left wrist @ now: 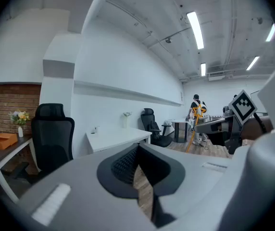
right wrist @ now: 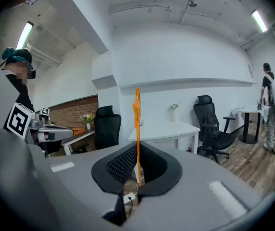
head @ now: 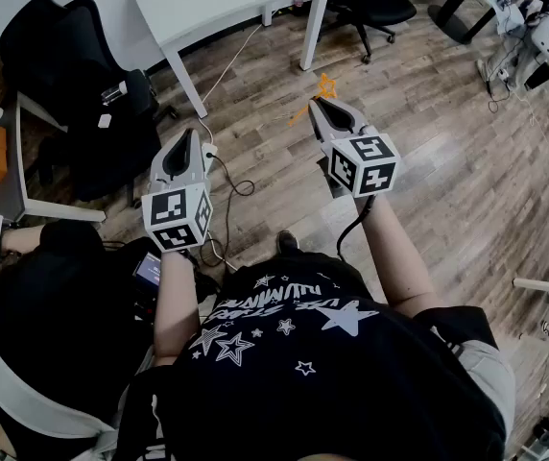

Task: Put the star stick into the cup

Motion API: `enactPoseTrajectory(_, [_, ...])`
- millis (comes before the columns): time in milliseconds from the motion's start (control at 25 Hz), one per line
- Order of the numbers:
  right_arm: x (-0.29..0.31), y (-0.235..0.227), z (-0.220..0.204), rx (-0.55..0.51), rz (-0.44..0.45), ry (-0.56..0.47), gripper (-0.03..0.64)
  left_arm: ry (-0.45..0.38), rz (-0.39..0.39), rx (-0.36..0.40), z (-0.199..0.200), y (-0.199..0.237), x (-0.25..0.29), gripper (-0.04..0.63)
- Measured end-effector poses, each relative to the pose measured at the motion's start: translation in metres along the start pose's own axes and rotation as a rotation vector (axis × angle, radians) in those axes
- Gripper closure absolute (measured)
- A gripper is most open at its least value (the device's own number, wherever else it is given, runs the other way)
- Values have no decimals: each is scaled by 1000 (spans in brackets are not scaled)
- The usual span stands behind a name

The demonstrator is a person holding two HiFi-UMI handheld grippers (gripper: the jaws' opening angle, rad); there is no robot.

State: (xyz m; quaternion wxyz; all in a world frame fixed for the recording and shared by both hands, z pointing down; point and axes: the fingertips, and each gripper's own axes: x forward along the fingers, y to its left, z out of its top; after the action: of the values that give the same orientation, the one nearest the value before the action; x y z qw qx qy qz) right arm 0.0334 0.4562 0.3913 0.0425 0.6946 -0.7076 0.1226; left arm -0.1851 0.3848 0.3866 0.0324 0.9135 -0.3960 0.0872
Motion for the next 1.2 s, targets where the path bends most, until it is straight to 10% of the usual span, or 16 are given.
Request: enactPoseTrajectory(1200, [103,-71,12,23,88,-14,583,16,43,11,2,23,125,592])
